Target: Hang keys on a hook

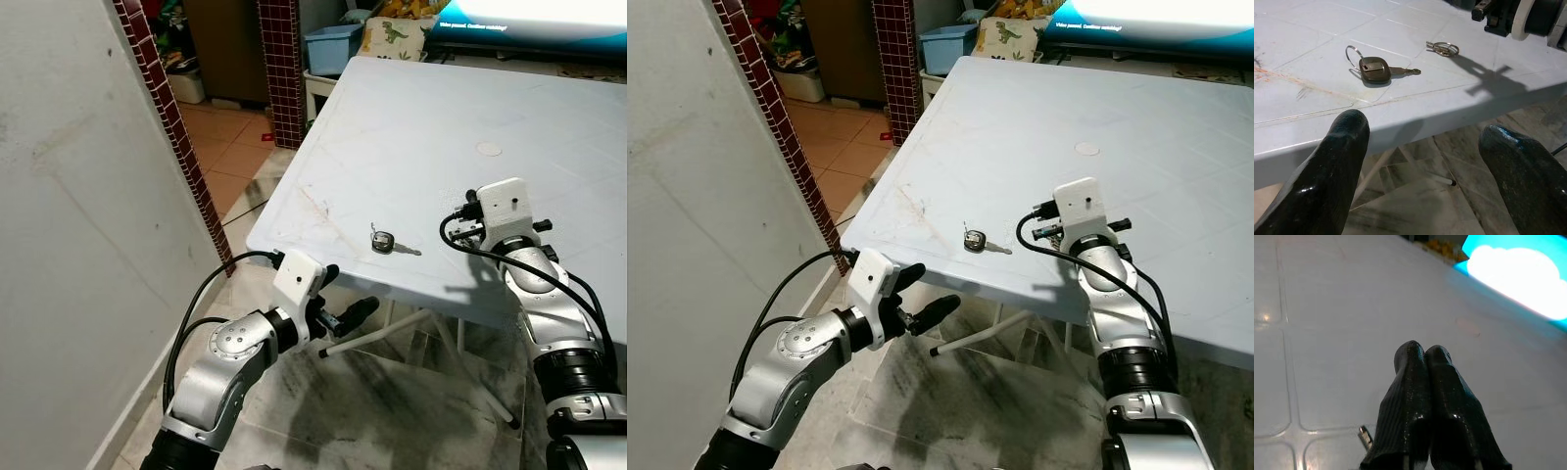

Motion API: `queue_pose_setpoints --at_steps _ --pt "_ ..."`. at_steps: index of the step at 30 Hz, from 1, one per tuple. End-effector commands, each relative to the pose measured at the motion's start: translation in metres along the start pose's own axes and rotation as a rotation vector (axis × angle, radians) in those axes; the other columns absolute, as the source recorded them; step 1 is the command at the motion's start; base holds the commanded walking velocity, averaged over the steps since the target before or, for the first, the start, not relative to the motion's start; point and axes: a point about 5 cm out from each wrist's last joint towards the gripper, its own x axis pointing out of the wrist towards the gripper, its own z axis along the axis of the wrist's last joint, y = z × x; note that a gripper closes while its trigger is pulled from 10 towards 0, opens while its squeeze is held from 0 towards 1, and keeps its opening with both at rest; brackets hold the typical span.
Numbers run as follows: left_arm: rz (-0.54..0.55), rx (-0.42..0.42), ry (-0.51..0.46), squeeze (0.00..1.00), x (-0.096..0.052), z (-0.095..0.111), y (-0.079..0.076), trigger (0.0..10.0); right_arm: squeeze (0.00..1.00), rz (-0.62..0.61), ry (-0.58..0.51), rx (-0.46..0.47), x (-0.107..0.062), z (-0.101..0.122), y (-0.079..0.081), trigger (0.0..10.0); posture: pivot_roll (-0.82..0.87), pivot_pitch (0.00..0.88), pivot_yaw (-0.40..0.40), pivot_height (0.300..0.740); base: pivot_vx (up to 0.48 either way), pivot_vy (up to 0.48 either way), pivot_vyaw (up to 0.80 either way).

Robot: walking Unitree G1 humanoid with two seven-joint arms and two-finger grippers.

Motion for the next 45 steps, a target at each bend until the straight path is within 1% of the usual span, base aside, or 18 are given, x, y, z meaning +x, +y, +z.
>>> queue_pose_setpoints --at_steps 1,6,9,11,22,30,35,38,43,44,45 --pt "0.022 0.004 0.008 0.0 -0.001 -0.001 0.003 10.0 1.0 0.012 0.032 0.048 0.002 -0.001 -0.001 10.0 -0.05 0.071 0.052 0.74 0.0 0.0 0.0" --pt "0.021 0.004 0.011 0.0 0.0 -0.001 0.003 10.0 1.0 0.033 0.055 0.097 0.003 -0.002 -0.002 10.0 -0.05 0.073 0.051 0.74 0.0 0.0 0.0" --pt "0.02 0.004 0.013 0.0 0.0 -0.001 0.004 10.0 1.0 0.039 0.07 0.11 0.003 -0.003 -0.003 10.0 -0.05 0.074 0.053 0.74 0.0 0.0 0.0" --pt "0.016 0.007 0.017 0.0 0.0 -0.001 0.004 10.0 1.0 0.069 0.12 0.161 0.004 -0.009 0.0 10.0 -0.05 0.074 0.055 0.74 0.0 0.0 0.0" --pt "0.015 0.011 0.021 0.0 0.0 -0.002 0.003 10.0 1.0 0.114 0.166 0.179 0.001 -0.017 0.005 10.0 -0.05 0.075 0.055 0.74 0.0 0.0 0.0" --pt "0.008 0.004 0.028 0.0 0.0 -0.002 0.003 10.0 1.0 0.151 0.225 0.207 -0.001 -0.026 0.009 10.0 -0.05 0.076 0.056 0.74 0.0 0.0 0.0" --pt "-0.047 -0.032 0.04 0.0 -0.006 -0.001 0.003 10.0 1.0 0.166 0.235 0.201 -0.002 -0.028 0.01 10.0 -0.05 0.076 0.056 0.74 0.0 0.0 0.0" --pt "-0.047 -0.015 0.053 0.0 -0.009 -0.001 0.007 10.0 1.0 0.169 0.238 0.199 -0.002 -0.029 0.01 10.0 -0.04 0.076 0.056 0.74 0.0 0.0 0.0" --pt "-0.051 -0.004 0.067 0.0 -0.012 -0.003 0.009 10.0 1.0 0.174 0.235 0.193 -0.001 -0.029 0.01 10.0 -0.05 0.072 0.059 0.74 0.0 0.0 0.0" --pt "-0.055 -0.005 0.068 0.0 -0.011 -0.003 0.008 10.0 0.96 0.179 0.233 0.191 -0.001 -0.028 0.01 10.0 -0.05 0.072 0.059 0.74 0.0 0.0 0.0" --pt "-0.055 -0.005 0.068 0.0 -0.011 -0.003 0.008 10.0 0.96 0.179 0.233 0.191 -0.001 -0.028 0.01 10.0 -0.05 0.072 0.059 0.74 0.0 0.0 0.0"
